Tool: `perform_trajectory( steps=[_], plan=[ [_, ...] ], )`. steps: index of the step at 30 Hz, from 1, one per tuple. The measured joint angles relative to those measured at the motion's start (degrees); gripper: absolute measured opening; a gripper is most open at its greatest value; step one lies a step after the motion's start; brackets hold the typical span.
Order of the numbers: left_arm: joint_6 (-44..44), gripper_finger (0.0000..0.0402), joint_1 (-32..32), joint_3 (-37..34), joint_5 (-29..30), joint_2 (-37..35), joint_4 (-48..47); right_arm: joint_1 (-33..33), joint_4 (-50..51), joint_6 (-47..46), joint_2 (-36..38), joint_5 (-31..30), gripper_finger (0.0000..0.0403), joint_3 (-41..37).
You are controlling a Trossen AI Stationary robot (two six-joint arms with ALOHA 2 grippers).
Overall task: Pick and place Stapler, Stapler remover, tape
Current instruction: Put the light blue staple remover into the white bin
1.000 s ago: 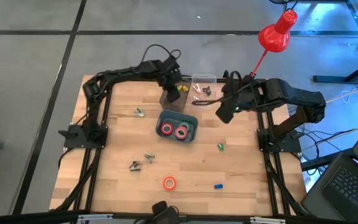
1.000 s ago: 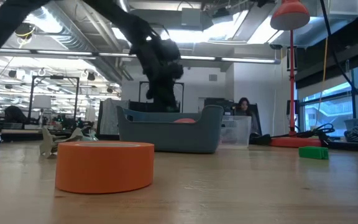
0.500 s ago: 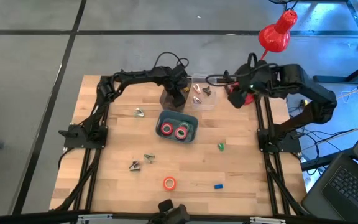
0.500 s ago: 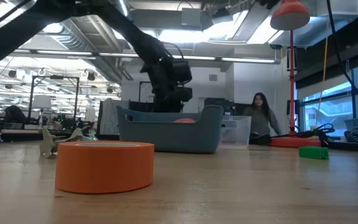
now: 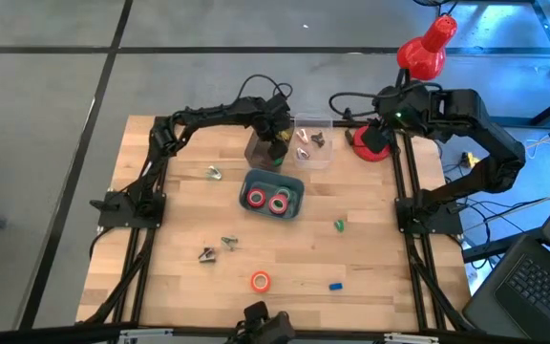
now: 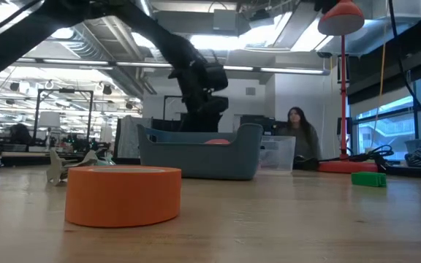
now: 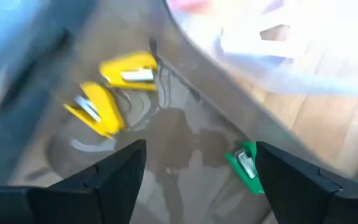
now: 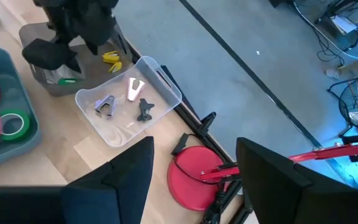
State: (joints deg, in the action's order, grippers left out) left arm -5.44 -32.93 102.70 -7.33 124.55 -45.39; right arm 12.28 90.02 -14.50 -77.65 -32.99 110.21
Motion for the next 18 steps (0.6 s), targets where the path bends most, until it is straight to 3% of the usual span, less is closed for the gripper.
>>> perform_trajectory(
  steps=[8,18],
  plan=[
    [-0.09,0.0276,-0.07,13.91,-1.64,-5.39,-8.94,0.82,0.0,-1.72,-0.02,0.1,0.0229,0.0],
    [3.05,0.0249,3.16,14.71,-8.25,-28.02,-12.24,0.84,0.0,-3.74,0.82,2.78,0.0229,-0.01]
  ],
)
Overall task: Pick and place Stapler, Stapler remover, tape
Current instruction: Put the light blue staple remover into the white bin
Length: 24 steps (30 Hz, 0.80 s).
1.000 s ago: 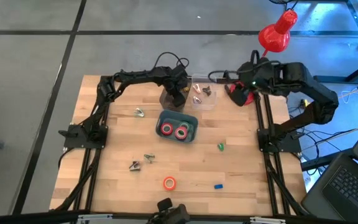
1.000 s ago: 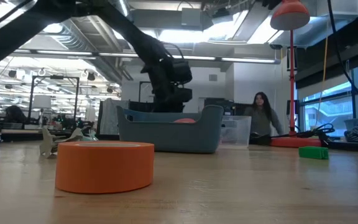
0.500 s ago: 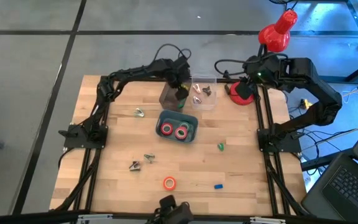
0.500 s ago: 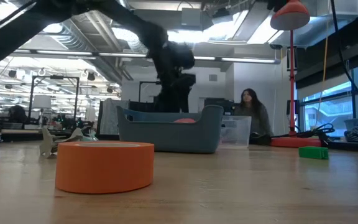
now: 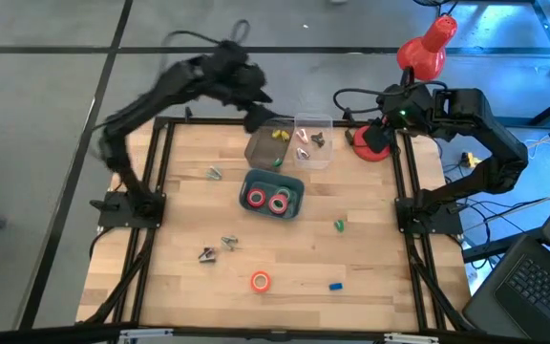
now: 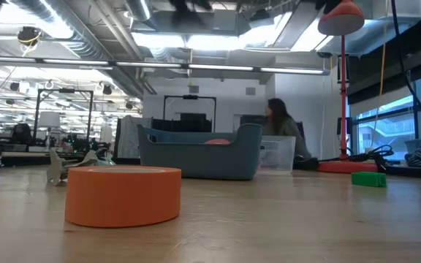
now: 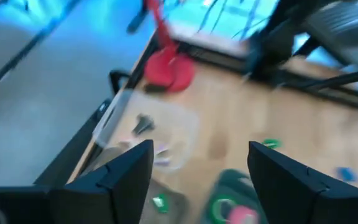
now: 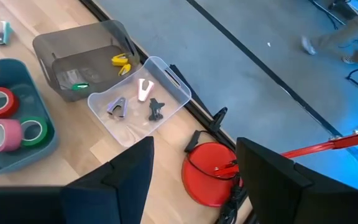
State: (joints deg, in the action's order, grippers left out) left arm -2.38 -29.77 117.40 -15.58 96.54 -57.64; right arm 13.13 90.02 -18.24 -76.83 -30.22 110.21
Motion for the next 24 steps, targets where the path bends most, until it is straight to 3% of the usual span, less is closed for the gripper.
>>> perform_trajectory(
  steps=[7,10,16,24],
  plan=[
    [4.69,0.0248,9.23,-4.18,1.19,-15.93,-0.63,0.0,0.0,-1.61,0.01,0.69,0.0229,0.0],
    [8.76,0.0246,14.08,-9.68,5.51,-22.4,1.32,0.0,0.0,-2.42,0.01,2.69,0.0229,0.01],
    [17.36,0.024,25.42,-27.76,15.42,-35.68,12.61,-0.02,-0.02,-2.78,0.01,3.61,0.0229,0.01],
    [27.06,0.0239,34.33,-55.32,19.59,-48.71,37.49,-0.03,-0.02,-2.78,0.01,4.57,0.0229,0.01]
  ],
)
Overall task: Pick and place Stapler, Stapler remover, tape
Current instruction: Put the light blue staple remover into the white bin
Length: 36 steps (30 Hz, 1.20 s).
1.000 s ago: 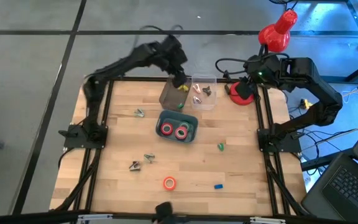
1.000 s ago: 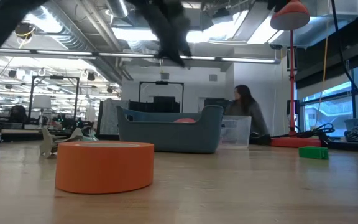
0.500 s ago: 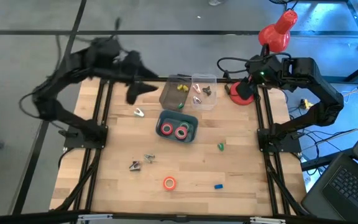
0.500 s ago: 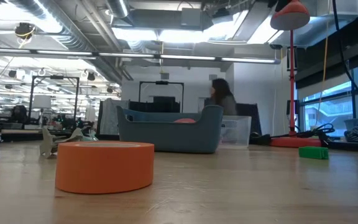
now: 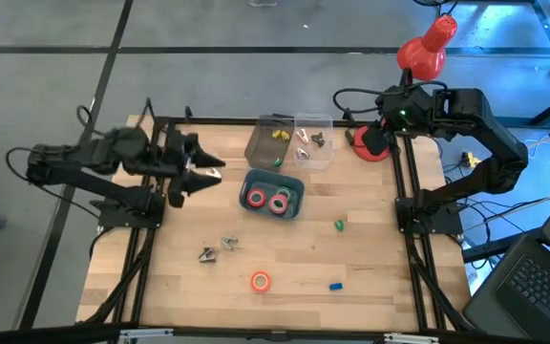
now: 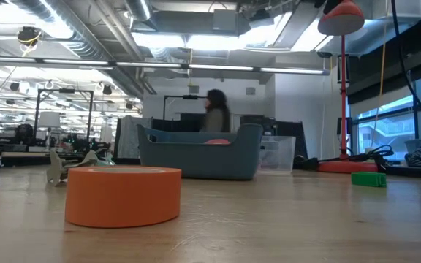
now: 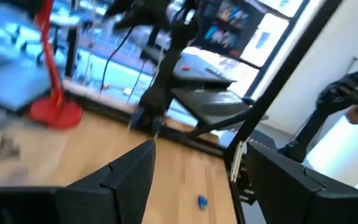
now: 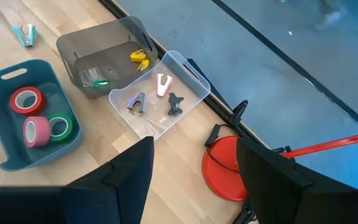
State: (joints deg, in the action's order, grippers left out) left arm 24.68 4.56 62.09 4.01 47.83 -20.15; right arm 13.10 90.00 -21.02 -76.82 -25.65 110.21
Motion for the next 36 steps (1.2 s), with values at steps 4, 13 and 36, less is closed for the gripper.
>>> perform_trajectory(
  steps=[4,13,36],
  plan=[
    [7.79,0.0239,1.34,-9.75,2.71,-3.61,1.03,-0.02,0.01,0.03,0.0,0.6,0.0229,0.0],
    [24.49,0.0239,2.55,-18.71,10.88,-6.4,-12.14,0.03,0.02,0.5,0.0,1.3,0.0229,0.0],
    [-54.4,0.0239,-14.61,-18.64,9.01,24.23,-31.08,0.03,0.02,0.57,0.0,1.29,0.0229,0.0]
  ],
)
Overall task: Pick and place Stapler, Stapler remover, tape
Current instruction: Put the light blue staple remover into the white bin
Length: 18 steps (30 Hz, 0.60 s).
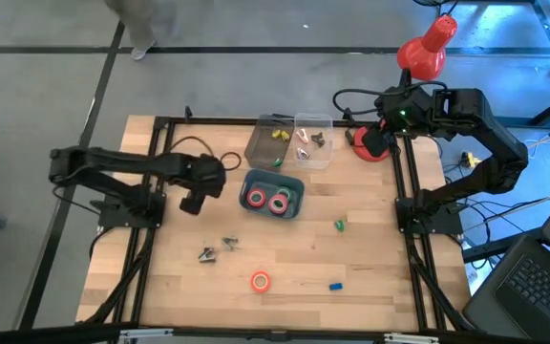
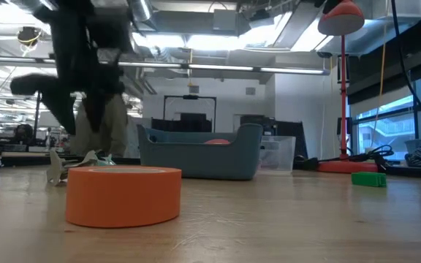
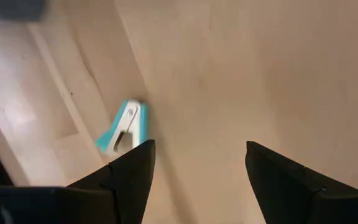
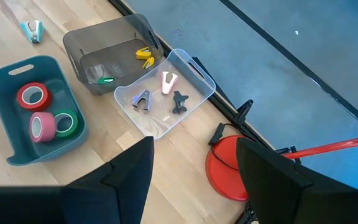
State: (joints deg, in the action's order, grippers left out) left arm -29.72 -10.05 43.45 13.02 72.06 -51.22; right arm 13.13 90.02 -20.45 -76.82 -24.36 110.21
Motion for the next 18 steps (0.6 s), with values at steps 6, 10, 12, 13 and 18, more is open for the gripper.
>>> perform_trajectory(
  steps=[6,10,12,13,18],
  plan=[
    [-15.01,0.0239,-5.37,3.13,4.62,7.59,0.41,0.0,0.0,-0.11,0.0,0.0,0.0229,0.0],
    [-21.5,0.0239,-8.81,5.07,3.89,10.74,0.91,0.0,0.0,-0.09,0.0,0.0,0.0229,-0.01],
    [-24.1,0.0239,-10.29,5.75,3.54,12.2,1.13,0.0,0.0,0.12,0.0,-0.02,0.0229,0.0],
    [-25.14,0.0239,-10.92,6.06,3.46,12.86,1.45,0.0,-0.01,0.32,0.0,-0.02,0.0229,0.0],
    [-28.56,0.0239,-12.95,7.7,1.39,15.85,2.51,0.0,0.0,1.2,0.0,-0.04,0.0229,0.0]
  ],
)
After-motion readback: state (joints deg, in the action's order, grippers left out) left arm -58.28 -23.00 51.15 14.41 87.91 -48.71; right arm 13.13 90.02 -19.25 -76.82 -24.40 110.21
